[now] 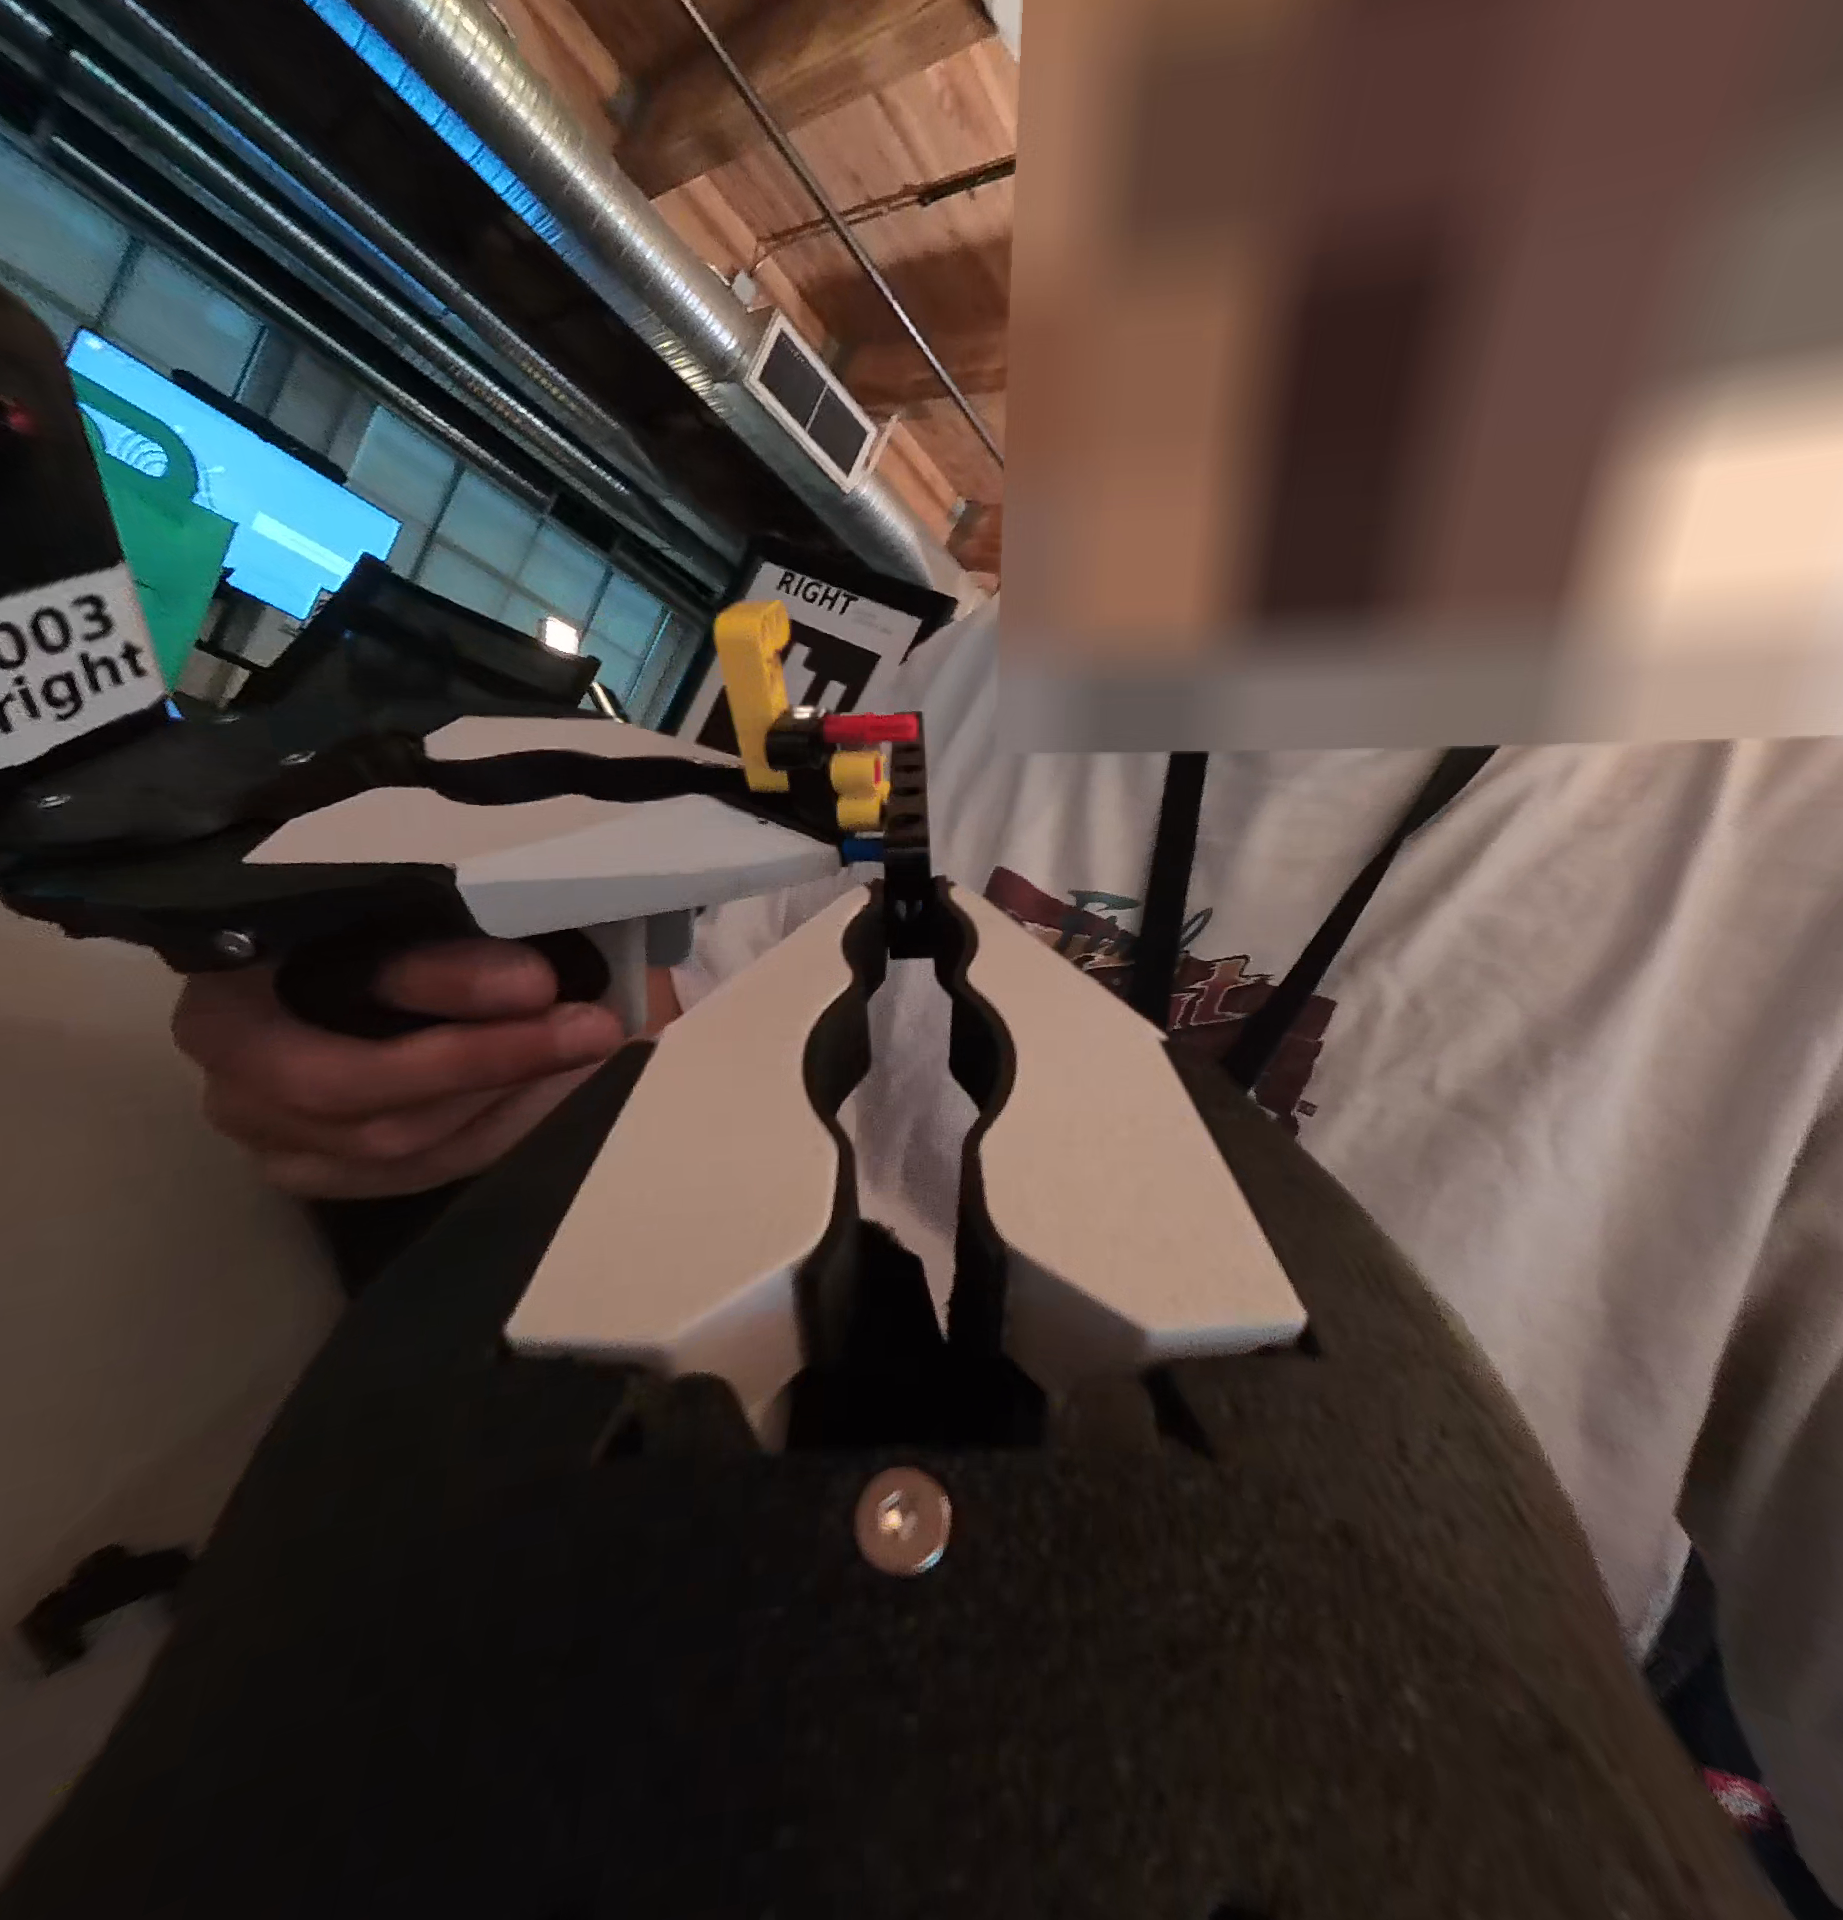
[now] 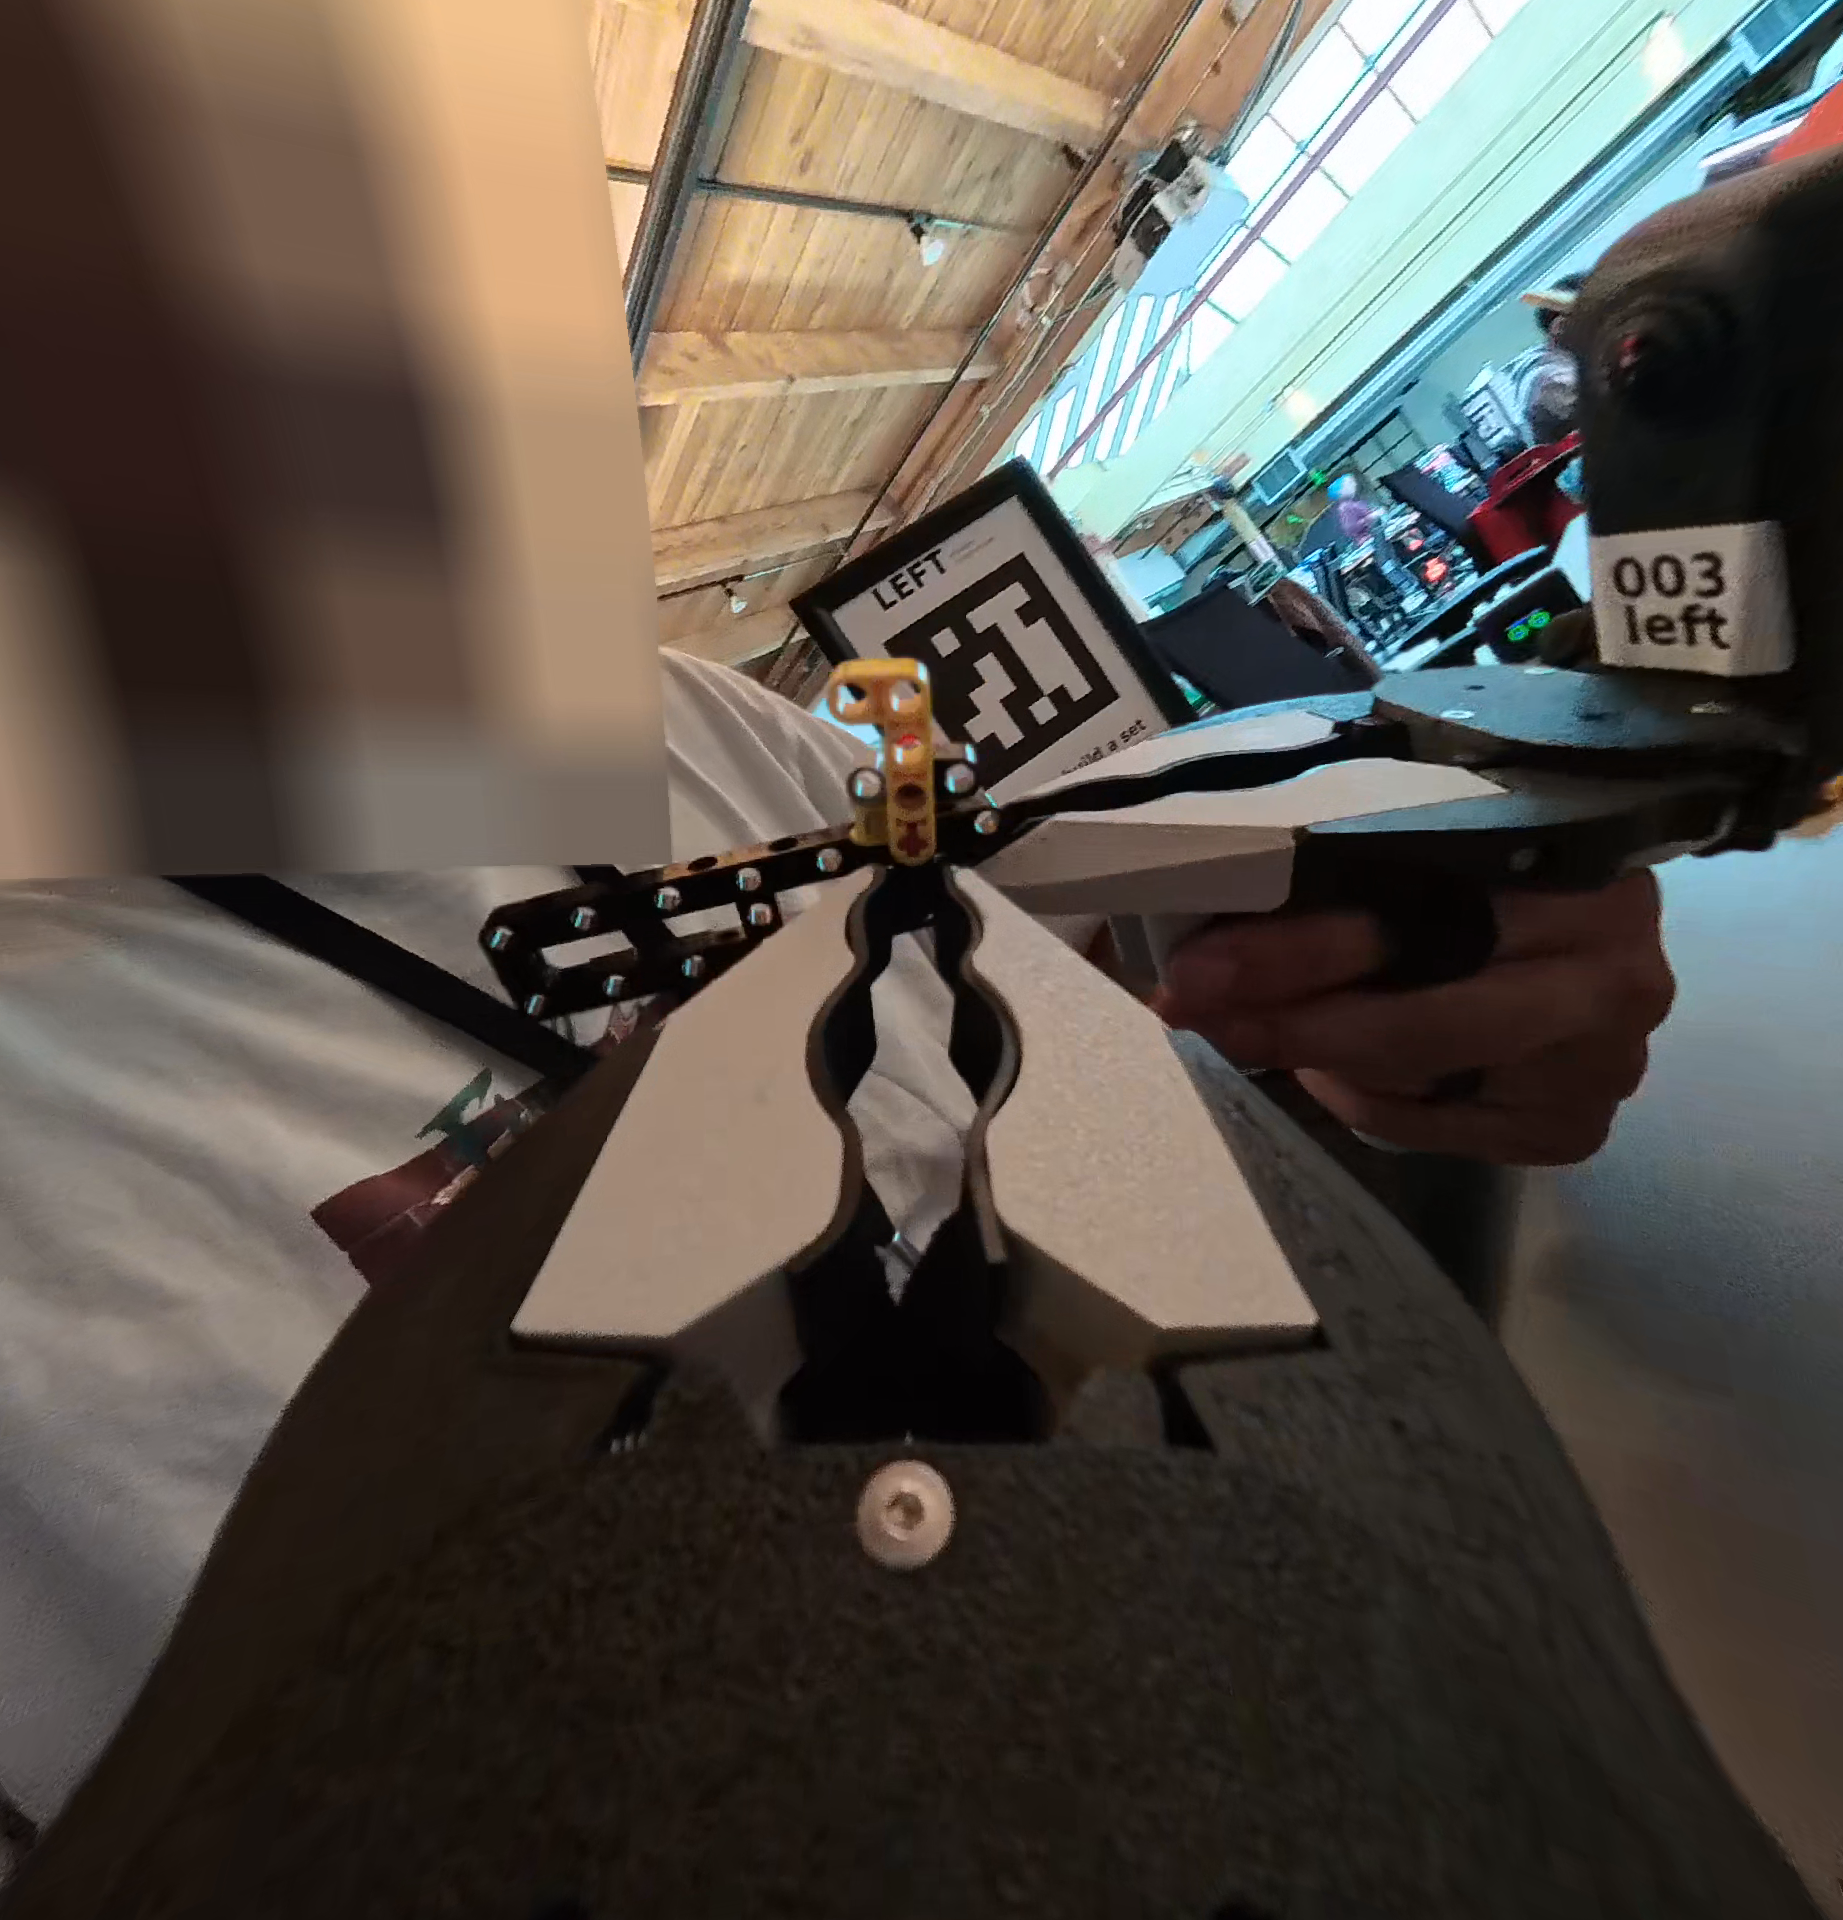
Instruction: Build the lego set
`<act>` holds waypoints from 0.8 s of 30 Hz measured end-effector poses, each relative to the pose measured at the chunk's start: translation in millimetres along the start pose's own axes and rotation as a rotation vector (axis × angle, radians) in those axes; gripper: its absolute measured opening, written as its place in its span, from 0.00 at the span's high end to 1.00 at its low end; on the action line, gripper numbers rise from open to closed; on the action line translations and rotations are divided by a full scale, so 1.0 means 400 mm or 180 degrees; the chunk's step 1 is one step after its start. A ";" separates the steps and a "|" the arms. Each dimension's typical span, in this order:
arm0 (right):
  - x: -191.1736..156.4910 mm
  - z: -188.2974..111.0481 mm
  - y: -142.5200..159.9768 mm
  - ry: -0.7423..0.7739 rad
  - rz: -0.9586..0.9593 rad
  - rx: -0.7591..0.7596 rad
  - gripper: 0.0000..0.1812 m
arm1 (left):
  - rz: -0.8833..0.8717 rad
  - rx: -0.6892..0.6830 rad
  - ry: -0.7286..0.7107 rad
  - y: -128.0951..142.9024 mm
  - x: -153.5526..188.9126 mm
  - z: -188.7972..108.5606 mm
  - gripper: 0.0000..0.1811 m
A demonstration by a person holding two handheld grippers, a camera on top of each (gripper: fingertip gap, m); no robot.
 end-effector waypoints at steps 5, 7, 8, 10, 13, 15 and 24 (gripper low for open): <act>0.000 0.031 0.001 -0.0223 0.0107 -0.0058 0.96 | -0.0032 -0.0053 0.0211 0.012 0.023 0.002 0.96; -0.001 0.042 0.003 -0.0270 0.0111 -0.0084 0.96 | -0.0013 -0.0059 0.0265 0.013 0.031 0.003 0.96; 0.000 0.044 0.002 -0.0275 0.0106 -0.0071 0.96 | -0.0018 -0.0043 0.0278 0.012 0.032 0.002 0.96; 0.002 0.045 0.000 -0.0284 0.0106 -0.0044 0.96 | -0.0053 -0.0019 0.0307 0.011 0.032 0.000 0.96; 0.002 0.050 0.006 -0.0270 0.0035 -0.0067 0.96 | -0.0111 -0.0023 0.0395 0.016 0.032 0.000 0.96; 0.003 0.047 0.008 -0.0211 -0.0014 -0.0082 0.96 | -0.0145 -0.0015 0.0405 0.019 0.029 -0.003 0.96; 0.007 0.035 0.027 -0.0212 0.0076 -0.0166 0.96 | -0.0326 -0.0104 0.0517 0.036 0.013 -0.004 0.96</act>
Point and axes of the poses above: each gripper's, where its closed fingertips meet, z out along the fingers, y out of its underside, x = y × z across the jaws, the point moved 4 cm from there along -z, back along the fingers, and after that the axes turned 1 degree about z, right-handed, at the moved point
